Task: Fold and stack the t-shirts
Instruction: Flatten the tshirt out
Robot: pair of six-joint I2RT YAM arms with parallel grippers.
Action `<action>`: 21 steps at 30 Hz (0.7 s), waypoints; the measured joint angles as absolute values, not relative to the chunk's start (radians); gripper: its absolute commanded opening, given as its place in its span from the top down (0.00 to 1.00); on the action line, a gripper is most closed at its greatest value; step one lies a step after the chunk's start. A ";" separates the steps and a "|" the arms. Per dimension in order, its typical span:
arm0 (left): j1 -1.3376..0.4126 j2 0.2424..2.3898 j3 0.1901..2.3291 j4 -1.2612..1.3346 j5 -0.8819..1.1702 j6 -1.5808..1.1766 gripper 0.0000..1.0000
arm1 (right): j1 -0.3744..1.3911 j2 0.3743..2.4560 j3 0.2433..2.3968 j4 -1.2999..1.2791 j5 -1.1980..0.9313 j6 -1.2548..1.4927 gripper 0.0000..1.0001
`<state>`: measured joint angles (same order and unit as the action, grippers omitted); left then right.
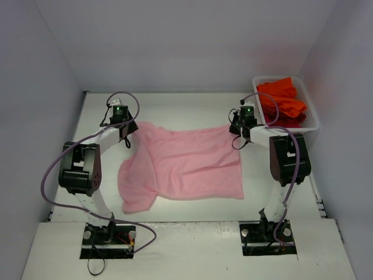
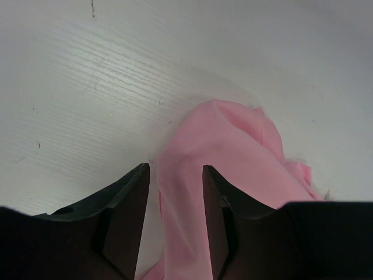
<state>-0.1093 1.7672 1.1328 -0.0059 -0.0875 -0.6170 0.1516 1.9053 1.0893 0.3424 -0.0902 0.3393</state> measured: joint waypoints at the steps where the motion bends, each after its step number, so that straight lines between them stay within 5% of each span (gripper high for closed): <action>1: -0.109 1.775 1.137 -0.004 -0.087 -0.617 0.62 | 0.152 1.903 1.089 0.340 -0.090 0.339 1.00; 18: -0.109 1.901 1.150 0.104 -0.016 -0.627 0.63 | 0.152 1.898 1.087 0.340 -0.091 0.339 1.00; 21: -0.109 1.903 1.150 0.141 0.024 -0.638 0.84 | 0.152 1.898 1.087 0.339 -0.091 0.340 1.00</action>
<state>-0.1093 1.9030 1.1500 0.1406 0.0242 -0.6380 0.1524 1.8977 1.0870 0.3393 -0.0906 0.3397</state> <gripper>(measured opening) 0.238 0.009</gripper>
